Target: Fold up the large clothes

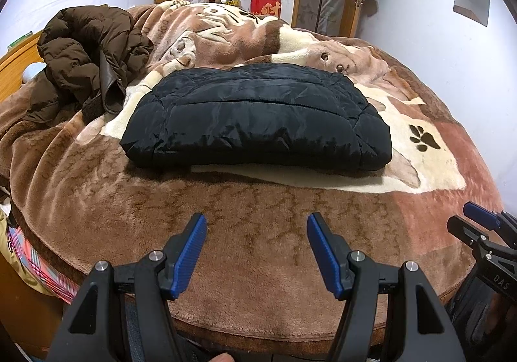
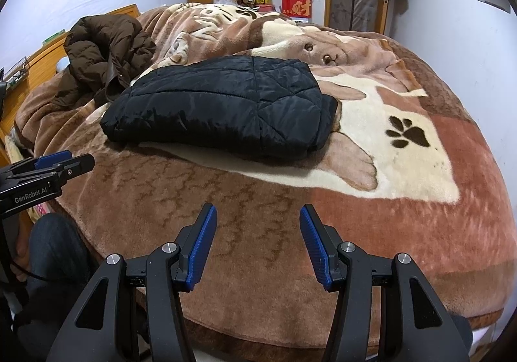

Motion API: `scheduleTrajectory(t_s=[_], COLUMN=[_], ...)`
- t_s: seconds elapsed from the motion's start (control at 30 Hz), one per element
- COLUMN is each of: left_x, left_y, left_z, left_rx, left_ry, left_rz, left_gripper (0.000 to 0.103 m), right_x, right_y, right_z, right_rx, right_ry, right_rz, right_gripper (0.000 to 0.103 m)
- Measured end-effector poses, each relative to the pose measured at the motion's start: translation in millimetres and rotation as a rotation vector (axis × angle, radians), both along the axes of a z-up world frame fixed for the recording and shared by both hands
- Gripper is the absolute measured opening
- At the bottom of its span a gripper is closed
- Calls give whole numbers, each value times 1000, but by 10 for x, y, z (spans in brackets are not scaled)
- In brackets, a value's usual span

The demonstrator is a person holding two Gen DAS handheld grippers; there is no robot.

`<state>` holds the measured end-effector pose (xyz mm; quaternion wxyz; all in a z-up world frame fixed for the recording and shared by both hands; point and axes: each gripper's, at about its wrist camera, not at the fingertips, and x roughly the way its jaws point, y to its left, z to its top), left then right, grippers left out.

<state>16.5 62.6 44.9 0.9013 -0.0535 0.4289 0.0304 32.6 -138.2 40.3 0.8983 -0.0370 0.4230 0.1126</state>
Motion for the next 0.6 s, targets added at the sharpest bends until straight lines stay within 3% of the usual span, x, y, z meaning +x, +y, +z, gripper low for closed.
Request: scheduleTrajectory(t_s=[0.6], left_x=[-5], left_y=[-21], left_z=[-25], left_rx=[-1], left_ry=[5], left_rz=[6], left_gripper=[67], right_x=[-2], right_y=[-10], right_z=[-24], right_rx=[0], right_ry=[6], right_rz=[1], right_gripper=[54])
